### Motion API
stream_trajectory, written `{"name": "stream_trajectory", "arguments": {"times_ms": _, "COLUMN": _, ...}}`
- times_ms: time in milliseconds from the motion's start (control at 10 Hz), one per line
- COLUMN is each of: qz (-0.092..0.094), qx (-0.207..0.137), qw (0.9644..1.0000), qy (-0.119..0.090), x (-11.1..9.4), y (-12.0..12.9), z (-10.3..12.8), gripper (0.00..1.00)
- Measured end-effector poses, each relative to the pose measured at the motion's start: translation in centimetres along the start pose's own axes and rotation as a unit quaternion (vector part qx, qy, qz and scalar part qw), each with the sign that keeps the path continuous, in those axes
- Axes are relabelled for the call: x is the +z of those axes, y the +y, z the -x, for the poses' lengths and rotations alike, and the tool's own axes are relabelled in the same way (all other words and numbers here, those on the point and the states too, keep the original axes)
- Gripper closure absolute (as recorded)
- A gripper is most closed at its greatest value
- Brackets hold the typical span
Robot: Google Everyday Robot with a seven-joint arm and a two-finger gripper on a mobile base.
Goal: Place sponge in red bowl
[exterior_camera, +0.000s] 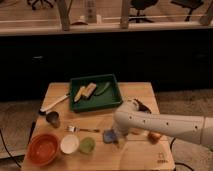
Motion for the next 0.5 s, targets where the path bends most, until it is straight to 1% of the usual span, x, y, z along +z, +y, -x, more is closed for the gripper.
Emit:
{"name": "stream_trajectory", "arguments": {"times_ms": 200, "qz": 0.000, "qx": 0.000, "qw": 1.0000, "qy": 0.002, "x": -0.08, "y": -0.16, "z": 0.31, "gripper": 0.70}}
{"name": "stream_trajectory", "arguments": {"times_ms": 300, "qz": 0.001, "qx": -0.003, "qw": 1.0000, "qy": 0.006, "x": -0.21, "y": -0.37, "z": 0.74, "gripper": 0.85}}
{"name": "stream_trajectory", "arguments": {"times_ms": 400, "qz": 0.002, "qx": -0.004, "qw": 1.0000, "qy": 0.008, "x": -0.31, "y": -0.47, "z": 0.90, "gripper": 0.93}}
{"name": "stream_trajectory", "arguments": {"times_ms": 500, "qz": 0.002, "qx": -0.004, "qw": 0.9999, "qy": 0.010, "x": -0.40, "y": -0.49, "z": 0.93, "gripper": 0.98}}
